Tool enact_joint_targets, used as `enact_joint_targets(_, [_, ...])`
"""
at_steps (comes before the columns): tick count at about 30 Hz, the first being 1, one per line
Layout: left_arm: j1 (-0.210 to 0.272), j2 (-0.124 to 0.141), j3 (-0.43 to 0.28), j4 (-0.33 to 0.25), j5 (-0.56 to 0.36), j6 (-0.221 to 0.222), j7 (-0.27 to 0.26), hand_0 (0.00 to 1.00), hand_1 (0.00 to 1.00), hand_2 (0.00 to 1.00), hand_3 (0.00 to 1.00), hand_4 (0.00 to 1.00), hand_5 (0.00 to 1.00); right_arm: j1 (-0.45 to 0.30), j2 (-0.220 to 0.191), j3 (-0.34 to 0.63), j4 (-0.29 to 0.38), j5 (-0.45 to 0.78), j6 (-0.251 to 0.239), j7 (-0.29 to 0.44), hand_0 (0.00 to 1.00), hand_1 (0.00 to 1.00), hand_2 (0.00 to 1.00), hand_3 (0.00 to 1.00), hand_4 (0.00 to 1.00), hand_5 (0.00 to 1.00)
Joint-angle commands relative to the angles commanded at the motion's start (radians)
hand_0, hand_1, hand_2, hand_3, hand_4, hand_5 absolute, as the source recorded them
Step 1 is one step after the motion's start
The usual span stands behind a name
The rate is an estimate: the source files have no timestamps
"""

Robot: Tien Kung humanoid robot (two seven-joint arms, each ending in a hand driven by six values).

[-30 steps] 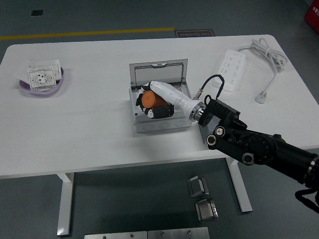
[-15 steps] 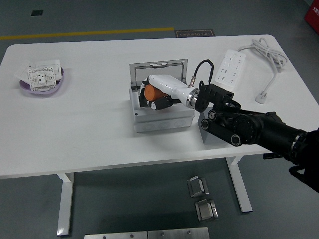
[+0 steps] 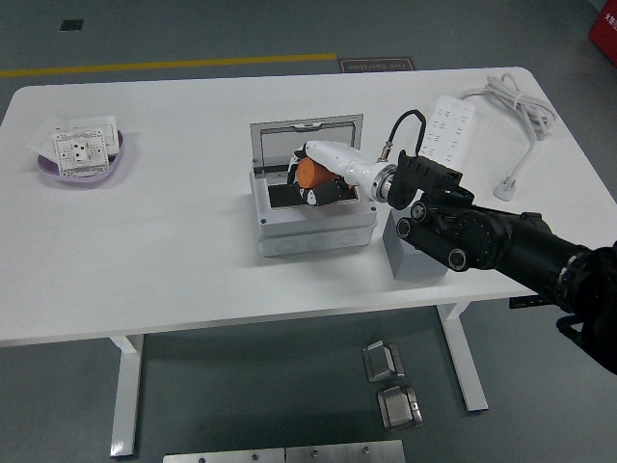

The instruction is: Pick up the cylinder from the cube,place it in the box,flap close box

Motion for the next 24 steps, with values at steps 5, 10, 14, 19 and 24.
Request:
enact_joint_targets(5, [-0.003, 0.0, -0.008, -0.003, 0.011, 0.001, -0.001, 0.729, 0.716, 0.655, 0.681, 0.576, 0.24, 0.0, 0.005, 0.017, -0.009, -0.013, 0.02, -0.002, 0.332, 0.505, 0.661, 0.799, 0.593, 0.156])
enact_joint_targets(10, [-0.006, -0.002, -0.013, -0.005, 0.022, 0.002, -0.001, 0.729, 0.716, 0.651, 0.678, 0.568, 0.24, 0.0, 0.004, 0.029, -0.015, -0.027, 0.03, 0.002, 0.587, 0.651, 0.724, 0.902, 0.742, 0.242])
enact_joint_targets(14, [-0.008, -0.003, -0.012, -0.006, 0.023, 0.003, -0.002, 0.729, 0.716, 0.651, 0.675, 0.567, 0.238, -0.001, 0.002, 0.032, -0.016, -0.03, 0.033, 0.005, 0.707, 0.688, 0.737, 0.916, 0.798, 0.272])
enact_joint_targets(19, [-0.012, -0.004, -0.01, -0.006, 0.022, 0.004, -0.004, 0.729, 0.716, 0.651, 0.675, 0.567, 0.238, -0.004, -0.002, 0.034, -0.013, -0.03, 0.032, 0.008, 0.707, 0.688, 0.737, 0.916, 0.798, 0.272])
enact_joint_targets(24, [-0.009, -0.009, -0.006, -0.006, 0.018, 0.004, -0.004, 0.728, 0.716, 0.642, 0.673, 0.559, 0.234, -0.019, -0.02, 0.068, 0.025, -0.06, 0.042, -0.002, 0.715, 0.689, 0.74, 0.92, 0.814, 0.286])
